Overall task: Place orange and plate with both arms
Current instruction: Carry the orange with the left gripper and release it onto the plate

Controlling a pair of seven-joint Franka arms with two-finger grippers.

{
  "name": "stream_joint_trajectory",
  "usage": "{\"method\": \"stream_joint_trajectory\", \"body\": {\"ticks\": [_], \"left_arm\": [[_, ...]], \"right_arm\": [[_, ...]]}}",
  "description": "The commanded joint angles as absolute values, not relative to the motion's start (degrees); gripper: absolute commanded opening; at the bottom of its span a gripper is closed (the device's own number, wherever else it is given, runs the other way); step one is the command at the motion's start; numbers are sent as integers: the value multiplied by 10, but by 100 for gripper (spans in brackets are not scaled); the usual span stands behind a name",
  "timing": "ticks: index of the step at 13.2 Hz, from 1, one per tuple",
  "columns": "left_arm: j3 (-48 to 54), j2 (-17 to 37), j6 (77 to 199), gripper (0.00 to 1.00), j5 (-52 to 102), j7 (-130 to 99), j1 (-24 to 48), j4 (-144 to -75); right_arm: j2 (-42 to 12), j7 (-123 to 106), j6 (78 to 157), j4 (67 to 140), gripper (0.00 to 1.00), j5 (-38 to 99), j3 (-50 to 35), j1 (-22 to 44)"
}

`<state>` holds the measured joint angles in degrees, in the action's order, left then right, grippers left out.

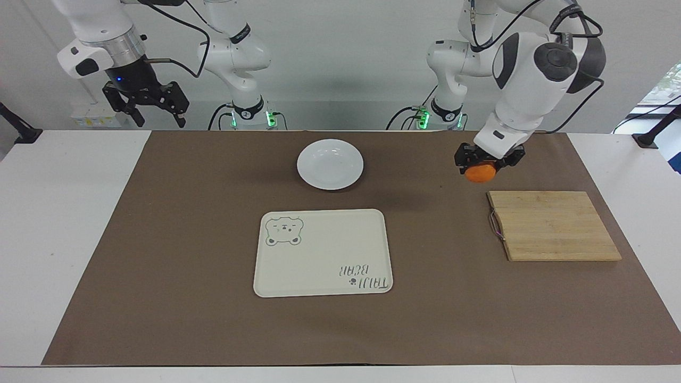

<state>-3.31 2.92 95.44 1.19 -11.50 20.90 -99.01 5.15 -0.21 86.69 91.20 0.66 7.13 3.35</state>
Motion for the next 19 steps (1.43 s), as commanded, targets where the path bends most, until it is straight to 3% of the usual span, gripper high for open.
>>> {"method": "stream_joint_trajectory", "body": {"ticks": [1, 10, 16, 17, 18, 19], "left_arm": [[-42, -4, 983, 0, 9, -196, 282, -1041], [-41, 21, 1223, 0, 18, -444, 482, -1188], [-33, 111, 1318, 0, 63, -539, 584, -1195], [-33, 137, 1361, 5, 66, -574, 607, -1196], [-33, 143, 1381, 58, 66, -591, 614, -1196], [-33, 143, 1374, 100, 66, -594, 614, -1194]], "right_arm": [[49, -1, 870, 906, 100, 2, 65, 27], [49, -1, 870, 906, 100, 2, 65, 27], [49, -1, 870, 906, 100, 2, 65, 27], [49, -1, 870, 906, 100, 2, 65, 27], [49, -1, 870, 906, 100, 2, 65, 27], [49, -1, 870, 906, 100, 2, 65, 27]]}}
